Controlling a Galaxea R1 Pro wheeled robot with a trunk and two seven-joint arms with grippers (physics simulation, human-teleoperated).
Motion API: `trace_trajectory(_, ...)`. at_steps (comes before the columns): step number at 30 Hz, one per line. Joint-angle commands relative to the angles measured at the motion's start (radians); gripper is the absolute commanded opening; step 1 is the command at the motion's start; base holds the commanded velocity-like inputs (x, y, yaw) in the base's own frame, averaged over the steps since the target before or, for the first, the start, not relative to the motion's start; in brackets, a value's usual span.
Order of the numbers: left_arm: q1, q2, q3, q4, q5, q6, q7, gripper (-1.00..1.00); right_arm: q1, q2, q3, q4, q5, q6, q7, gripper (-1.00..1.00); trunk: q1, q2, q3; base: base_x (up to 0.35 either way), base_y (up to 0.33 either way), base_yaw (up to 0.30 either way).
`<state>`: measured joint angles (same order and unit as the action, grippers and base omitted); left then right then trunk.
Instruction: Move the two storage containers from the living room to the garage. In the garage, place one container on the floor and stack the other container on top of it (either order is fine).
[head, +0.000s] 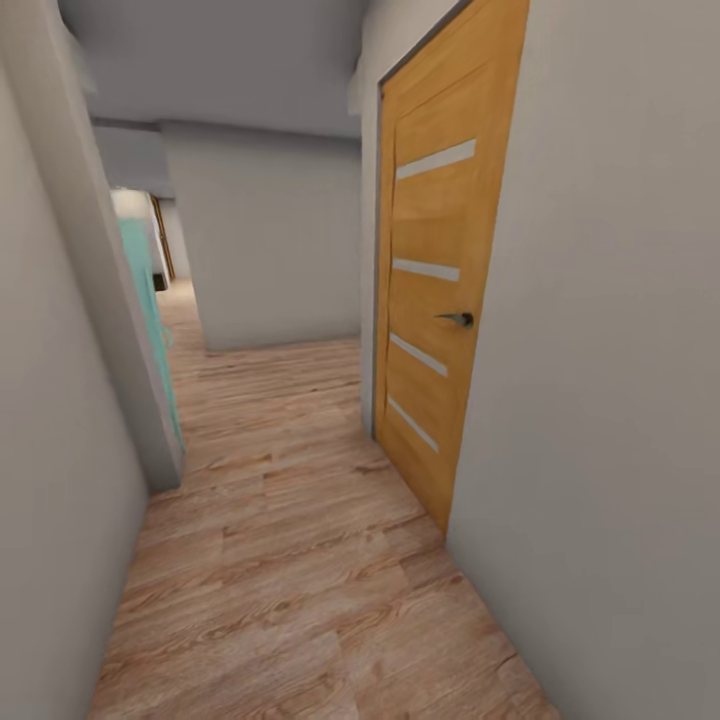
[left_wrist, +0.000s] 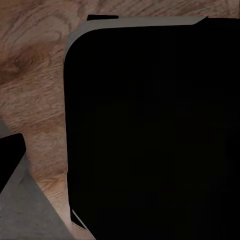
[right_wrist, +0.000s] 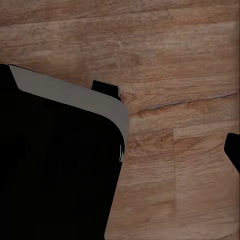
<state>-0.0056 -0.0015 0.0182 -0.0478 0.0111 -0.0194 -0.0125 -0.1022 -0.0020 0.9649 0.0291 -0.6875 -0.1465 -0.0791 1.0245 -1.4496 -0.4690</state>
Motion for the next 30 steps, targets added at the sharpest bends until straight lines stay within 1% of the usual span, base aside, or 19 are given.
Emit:
trace_trajectory(1, -0.001, 0.0, 0.002, 0.001, 0.001, -0.002, -0.001, 1.0, -0.001, 0.0, 0.01, 0.002, -0.005, -0.002, -0.001, 1.0, 0.001, 0.0, -0.001, 0.321, 0.0, 0.0)
trace_trajectory(11, -0.001, 0.0, 0.002, 0.001, 0.001, -0.002, -0.001, 1.0, -0.001, 0.002, 0.011, 0.002, -0.004, -0.003, -0.007, 1.0, 0.001, 0.0, -0.001, 0.322, 0.0, 0.023)
trace_trajectory(30, -0.001, 0.0, 0.002, 0.001, 0.001, -0.002, -0.001, 1.0, -0.001, 0.0, 0.012, 0.002, -0.004, -0.004, -0.007, 1.0, 0.001, 0.0, -0.001, 0.322, 0.0, 0.259)
